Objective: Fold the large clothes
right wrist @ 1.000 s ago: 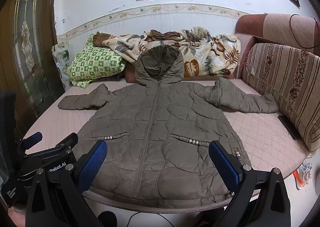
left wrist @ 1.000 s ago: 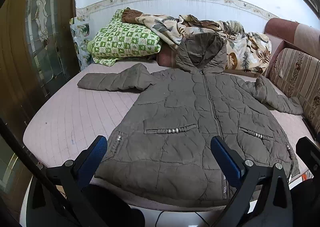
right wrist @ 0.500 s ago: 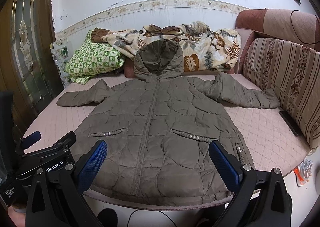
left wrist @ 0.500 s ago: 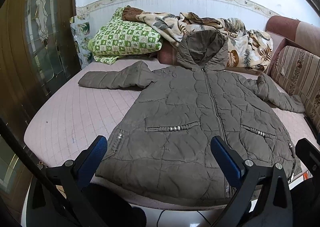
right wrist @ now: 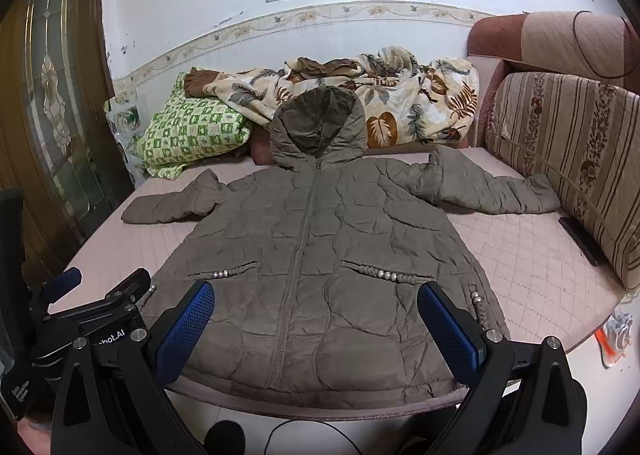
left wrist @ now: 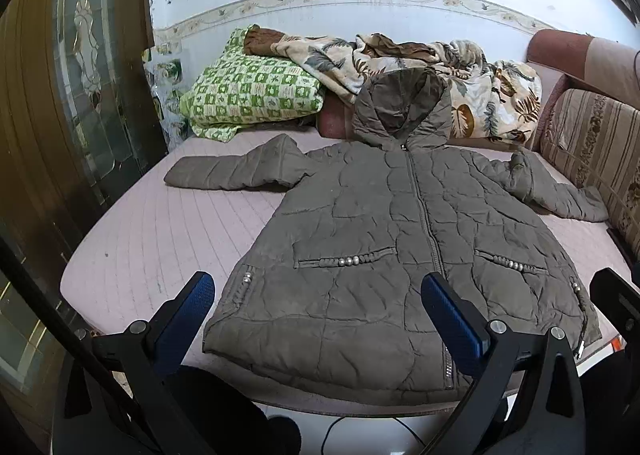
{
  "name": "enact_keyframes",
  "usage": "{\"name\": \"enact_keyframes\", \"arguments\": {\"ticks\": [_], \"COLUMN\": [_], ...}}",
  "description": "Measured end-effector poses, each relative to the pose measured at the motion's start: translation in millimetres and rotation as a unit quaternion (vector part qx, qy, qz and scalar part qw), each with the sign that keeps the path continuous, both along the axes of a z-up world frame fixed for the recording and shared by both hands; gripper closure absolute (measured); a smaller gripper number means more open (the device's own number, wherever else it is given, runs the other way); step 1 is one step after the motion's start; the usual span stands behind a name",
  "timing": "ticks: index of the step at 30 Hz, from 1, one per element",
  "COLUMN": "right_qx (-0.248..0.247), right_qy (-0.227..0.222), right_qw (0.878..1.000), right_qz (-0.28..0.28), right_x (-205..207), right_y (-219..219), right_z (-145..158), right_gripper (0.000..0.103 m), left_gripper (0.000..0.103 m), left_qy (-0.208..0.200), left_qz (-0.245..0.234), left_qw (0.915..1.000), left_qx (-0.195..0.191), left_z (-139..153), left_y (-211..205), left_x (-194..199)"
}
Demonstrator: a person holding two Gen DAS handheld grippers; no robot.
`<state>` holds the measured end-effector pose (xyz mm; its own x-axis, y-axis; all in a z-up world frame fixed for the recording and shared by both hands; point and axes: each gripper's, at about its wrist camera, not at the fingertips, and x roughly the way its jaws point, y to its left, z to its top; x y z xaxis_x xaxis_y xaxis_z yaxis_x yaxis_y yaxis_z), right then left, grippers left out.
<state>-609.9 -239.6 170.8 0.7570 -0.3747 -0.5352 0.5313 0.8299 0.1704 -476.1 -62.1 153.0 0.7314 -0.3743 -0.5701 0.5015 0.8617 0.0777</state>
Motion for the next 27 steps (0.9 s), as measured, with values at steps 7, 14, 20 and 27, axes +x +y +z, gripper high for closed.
{"name": "enact_keyframes", "arguments": {"ticks": [7,14,20,27], "right_qx": [0.021,0.047,0.074,0.174], "right_qy": [-0.016,-0.007,0.013,-0.010], "right_qw": [1.000,0.998,0.994,0.978], "right_qz": [-0.006,-0.036,-0.081,-0.117], "right_x": [-9.2,-6.8,-8.9,-24.4], "right_y": [-8.2,-35.4,-86.3,-179.7], "right_z": [4.0,-8.2,-27.4,-39.9], "right_gripper": [0.000,0.000,0.000,0.003], "left_gripper": [0.000,0.000,0.000,0.000], "left_qy": [-0.015,-0.010,-0.008,-0.002], "left_qz": [-0.003,-0.021,-0.047,-0.103], "left_qw": [0.9999,0.9997,0.9988,0.9946], "left_qx": [0.004,0.004,-0.004,-0.004], "left_z": [7.9,5.9,16.6,-22.2], "left_y": [-2.1,-25.2,-82.0,-173.4], "left_x": [-8.1,20.7,82.3,139.8]}}
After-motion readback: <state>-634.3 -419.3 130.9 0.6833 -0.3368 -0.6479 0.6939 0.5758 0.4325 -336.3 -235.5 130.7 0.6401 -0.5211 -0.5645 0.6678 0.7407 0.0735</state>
